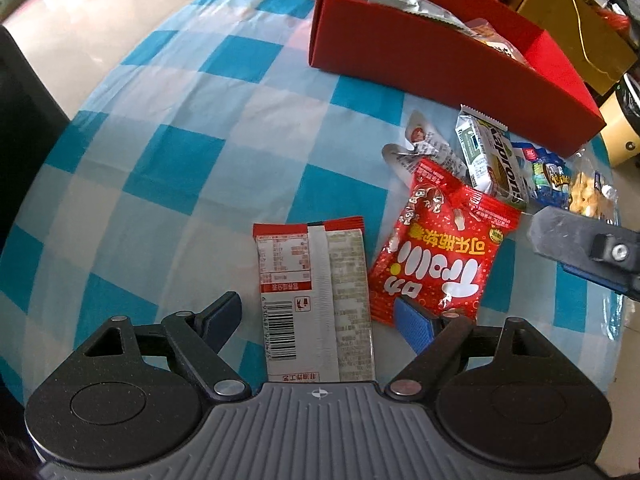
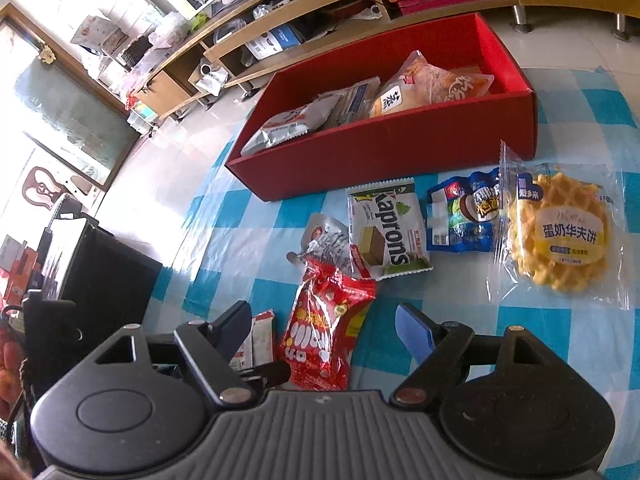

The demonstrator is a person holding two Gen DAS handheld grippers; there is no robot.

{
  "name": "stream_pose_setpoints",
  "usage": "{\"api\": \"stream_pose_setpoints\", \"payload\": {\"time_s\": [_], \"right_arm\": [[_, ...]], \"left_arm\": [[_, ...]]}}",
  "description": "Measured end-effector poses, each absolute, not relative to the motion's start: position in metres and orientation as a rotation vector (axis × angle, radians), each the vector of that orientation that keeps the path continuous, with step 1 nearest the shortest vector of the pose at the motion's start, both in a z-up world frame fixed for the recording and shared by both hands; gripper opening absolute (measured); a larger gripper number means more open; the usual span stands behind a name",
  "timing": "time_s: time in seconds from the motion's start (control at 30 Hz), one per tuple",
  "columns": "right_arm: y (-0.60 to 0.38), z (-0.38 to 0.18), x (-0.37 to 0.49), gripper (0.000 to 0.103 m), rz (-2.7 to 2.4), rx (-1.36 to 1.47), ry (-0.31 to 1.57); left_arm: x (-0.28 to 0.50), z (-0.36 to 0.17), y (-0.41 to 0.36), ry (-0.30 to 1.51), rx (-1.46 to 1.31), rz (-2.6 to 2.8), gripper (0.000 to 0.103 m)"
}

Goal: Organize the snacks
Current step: 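Grasp the white spicy-strip bag with the left gripper while the right grasps the red Trolli bag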

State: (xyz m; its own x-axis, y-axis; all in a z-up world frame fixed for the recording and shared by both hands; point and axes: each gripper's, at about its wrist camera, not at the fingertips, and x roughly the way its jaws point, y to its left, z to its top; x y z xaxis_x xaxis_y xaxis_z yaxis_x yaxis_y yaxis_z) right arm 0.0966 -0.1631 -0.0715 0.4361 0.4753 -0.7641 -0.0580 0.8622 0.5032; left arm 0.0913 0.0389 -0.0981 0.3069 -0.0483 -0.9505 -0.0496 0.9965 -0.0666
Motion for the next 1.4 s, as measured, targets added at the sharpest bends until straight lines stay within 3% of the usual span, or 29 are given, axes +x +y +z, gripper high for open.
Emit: {"api": "stream_pose_setpoints", "payload": {"time_s": [0.13, 0.3, 0.4, 0.53, 0.8, 0.87, 1.03, 1.1, 1.2, 1.27, 1.4], "right_arm": [[-0.153, -0.079, 0.099, 0.076, 0.347, 0.412, 1.109], [-0.132, -0.091, 0.106, 0.076, 0.340, 0.356, 1.155], [-0.119, -0.098, 0.111, 0.077, 0.325, 0.326, 1.173], [-0.100, -0.109, 0.116, 0.077, 0.327, 0.287, 1.194], [-0.062, -0.116, 0.114, 0.090, 0.296, 0.088, 1.116], [-0.054, -0.122, 0.111, 0.102, 0.294, 0.030, 1.093], [-0.044, -0.125, 0.106, 0.102, 0.319, -0.098, 1.080], [-0.045, -0.125, 0.103, 0.098, 0.332, -0.130, 1.071], [-0.051, -0.120, 0.100, 0.080, 0.340, -0.147, 1.059], [-0.057, -0.116, 0.099, 0.063, 0.340, -0.132, 1.059], [-0.068, -0.112, 0.096, 0.055, 0.354, -0.085, 1.071]], "left_arm": [[0.085, -0.099, 0.031, 1.243, -0.022, 0.011, 0.083], [0.077, -0.095, 0.032, 1.232, -0.001, 0.013, 0.065], [0.075, -0.094, 0.038, 1.236, -0.020, 0.016, 0.062], [0.067, -0.093, 0.046, 1.241, -0.022, 0.026, 0.060], [0.051, -0.096, 0.068, 1.256, -0.031, 0.066, 0.060], [0.051, -0.096, 0.071, 1.256, -0.030, 0.073, 0.060], [0.052, -0.096, 0.071, 1.257, -0.029, 0.074, 0.061], [0.051, -0.096, 0.070, 1.254, -0.023, 0.075, 0.061], [0.052, -0.095, 0.069, 1.253, -0.022, 0.070, 0.061], [0.052, -0.095, 0.069, 1.253, -0.029, 0.068, 0.061], [0.053, -0.095, 0.070, 1.252, -0.040, 0.067, 0.060]]}}
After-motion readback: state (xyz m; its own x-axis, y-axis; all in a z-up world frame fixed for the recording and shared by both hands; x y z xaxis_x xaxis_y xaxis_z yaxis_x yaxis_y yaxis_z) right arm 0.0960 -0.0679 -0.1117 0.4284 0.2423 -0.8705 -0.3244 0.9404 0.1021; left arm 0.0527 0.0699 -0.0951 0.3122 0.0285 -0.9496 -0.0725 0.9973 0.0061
